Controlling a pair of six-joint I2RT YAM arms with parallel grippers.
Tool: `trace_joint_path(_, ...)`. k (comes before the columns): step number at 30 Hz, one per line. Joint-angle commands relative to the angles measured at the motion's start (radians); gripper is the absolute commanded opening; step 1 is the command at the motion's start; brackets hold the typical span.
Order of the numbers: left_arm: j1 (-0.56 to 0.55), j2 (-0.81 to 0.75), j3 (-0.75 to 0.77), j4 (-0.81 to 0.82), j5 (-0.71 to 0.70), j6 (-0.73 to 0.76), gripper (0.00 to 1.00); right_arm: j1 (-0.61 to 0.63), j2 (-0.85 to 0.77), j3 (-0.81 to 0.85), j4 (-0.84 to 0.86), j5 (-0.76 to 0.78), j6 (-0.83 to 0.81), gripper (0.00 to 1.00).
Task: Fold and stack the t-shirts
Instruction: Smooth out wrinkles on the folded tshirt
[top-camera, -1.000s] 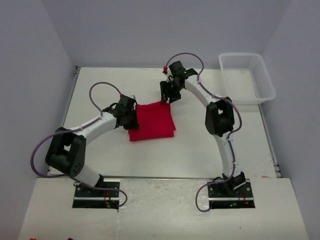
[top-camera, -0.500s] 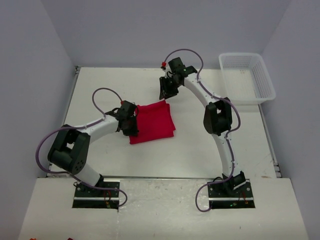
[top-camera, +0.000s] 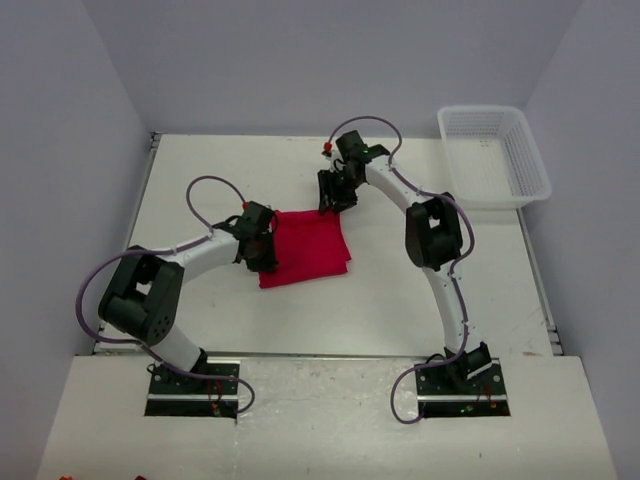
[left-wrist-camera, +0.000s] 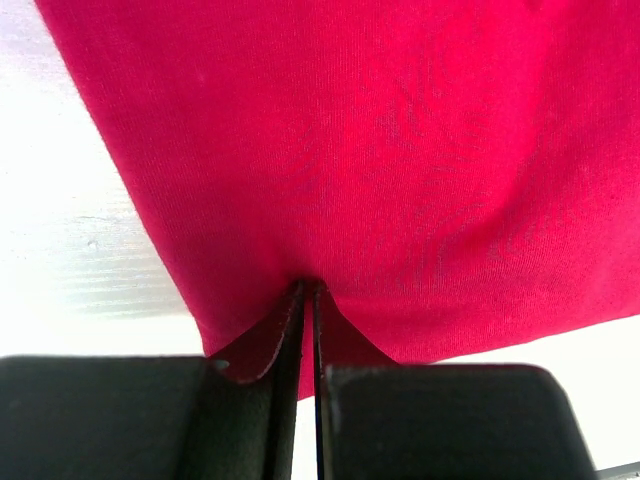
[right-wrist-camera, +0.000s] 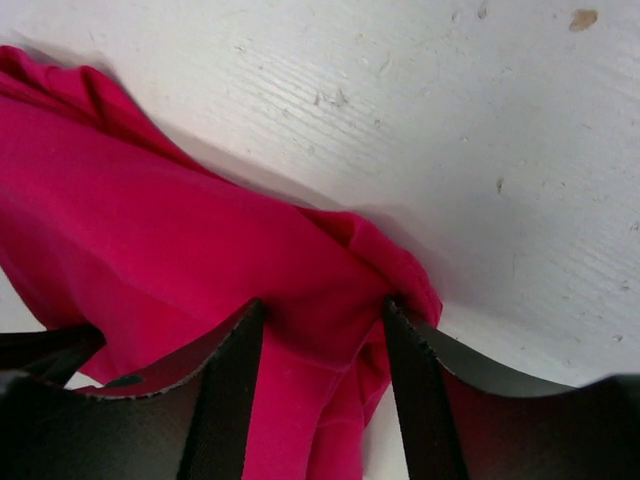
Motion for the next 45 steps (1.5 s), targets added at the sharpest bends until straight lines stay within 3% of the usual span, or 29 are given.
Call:
trace_joint_path(1,-0.004,0.026,0.014,0.016,-0.019,0.005,0.08,0.001,-0.098,-0.036,0.035,0.034,-0.009,0.53)
trace_joint_path(10,-0.006,0.043,0.011,0.033,-0.012,0.011,0.07,0.001,-0.152,-0.056,0.039,0.086,-0.019,0.59)
trace_joint_path(16,-0.009,0.042,0.009,0.031,0.014,0.019,0.07,0.003,-0.153,-0.067,0.031,0.069,-0.009,0.42)
trace_joint_path(23,-0.010,0.034,0.001,0.020,0.011,0.023,0.07,0.003,-0.159,-0.090,0.046,0.068,-0.005,0.40)
trace_joint_path(24,-0.012,0.035,0.000,0.022,0.012,0.025,0.07,0.001,-0.158,-0.088,0.045,0.063,-0.005,0.36)
trace_joint_path(29,-0.013,0.048,-0.002,0.022,0.014,0.028,0.07,0.003,-0.150,-0.078,0.051,0.045,0.000,0.02)
trace_joint_path(30,-0.015,0.052,-0.002,0.022,0.012,0.026,0.07,0.003,-0.147,-0.075,0.054,0.045,0.000,0.00)
trace_joint_path(37,-0.023,0.063,-0.011,0.032,0.017,0.030,0.07,0.001,-0.094,-0.009,0.091,0.080,-0.031,0.00)
trace_joint_path(45,-0.035,0.077,-0.038,0.049,0.018,0.030,0.07,0.001,0.000,0.189,0.065,0.042,-0.066,0.00)
